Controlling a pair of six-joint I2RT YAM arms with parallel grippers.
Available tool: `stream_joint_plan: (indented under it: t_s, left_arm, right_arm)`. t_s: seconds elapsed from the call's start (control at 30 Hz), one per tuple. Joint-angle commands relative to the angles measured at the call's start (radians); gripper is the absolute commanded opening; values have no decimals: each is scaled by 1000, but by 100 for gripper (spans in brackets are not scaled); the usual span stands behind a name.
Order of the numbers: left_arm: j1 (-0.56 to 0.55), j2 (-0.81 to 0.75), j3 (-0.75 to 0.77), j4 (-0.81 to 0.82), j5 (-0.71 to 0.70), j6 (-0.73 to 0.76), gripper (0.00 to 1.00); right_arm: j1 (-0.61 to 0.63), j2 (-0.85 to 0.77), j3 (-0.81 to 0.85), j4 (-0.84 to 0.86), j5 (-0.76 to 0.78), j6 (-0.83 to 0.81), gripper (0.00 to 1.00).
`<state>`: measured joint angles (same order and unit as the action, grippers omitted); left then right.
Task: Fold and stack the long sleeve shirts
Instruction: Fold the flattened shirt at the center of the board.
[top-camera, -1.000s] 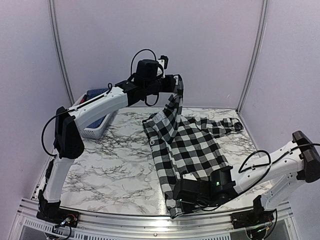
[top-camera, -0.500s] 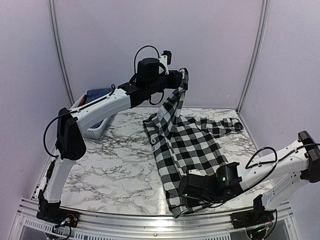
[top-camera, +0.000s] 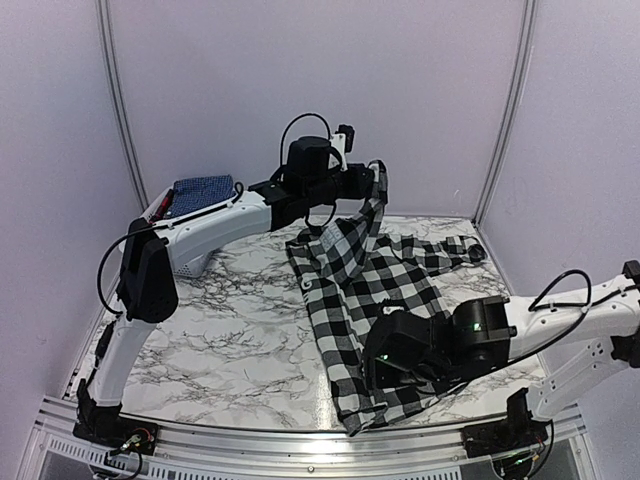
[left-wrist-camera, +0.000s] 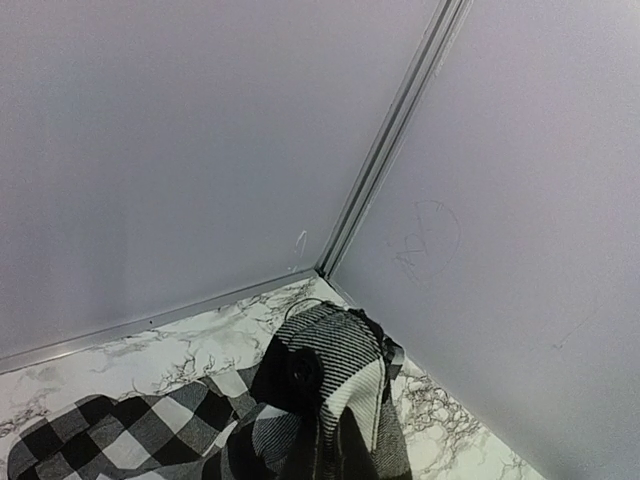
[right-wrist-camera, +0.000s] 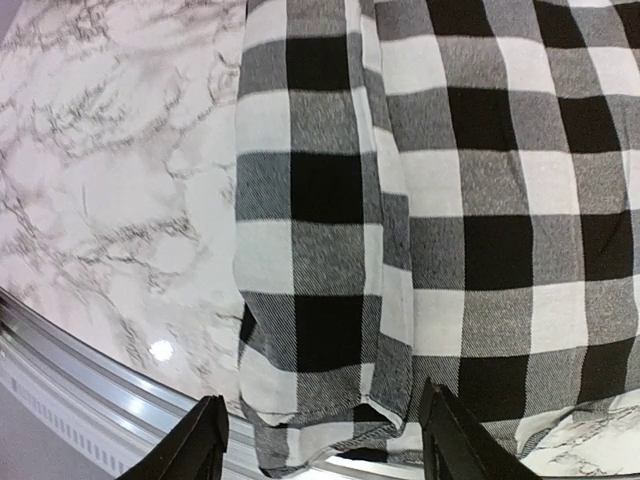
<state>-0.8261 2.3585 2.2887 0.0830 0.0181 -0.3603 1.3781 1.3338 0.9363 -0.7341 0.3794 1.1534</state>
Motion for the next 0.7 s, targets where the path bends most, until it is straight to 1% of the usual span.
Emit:
stream_joint_plan:
  t_s: [0.0,0.17,0.3,0.4,0.47,0.57,0.63,0.67]
  left_arm:
    - [-9,35,-21,50,22,-26,0]
    - [-18,35,-39,45,31,-41,0]
    - [-44,5,-119,47,54,-44,0]
    - [-79,-50,-258,68,45,-25,0]
    - [-109,-119,-391,102,4,-14,0]
    - [-158,-176,-521,104,-90,8,0]
    - [-184,-193,-565,99,-128,25,5]
    - [-195,-200,-582,95,-151,32,11]
  right_arm:
    - [-66,-42,35,-35,41,-37,63]
    - [-178,-78,24,3,20,-121,67]
    - [-309,-119,-43,106,-60,-202,67]
    - [-411,-148,-110,180,-118,-238,68]
    - [-467,-159,-131,202,-139,-255,68]
    - [-534,-162,-147,209,-145,-276,70]
    - [-579,-154,-150,213,-155,-290,70]
    - [-603,-147,-146,215,-161,-302,70]
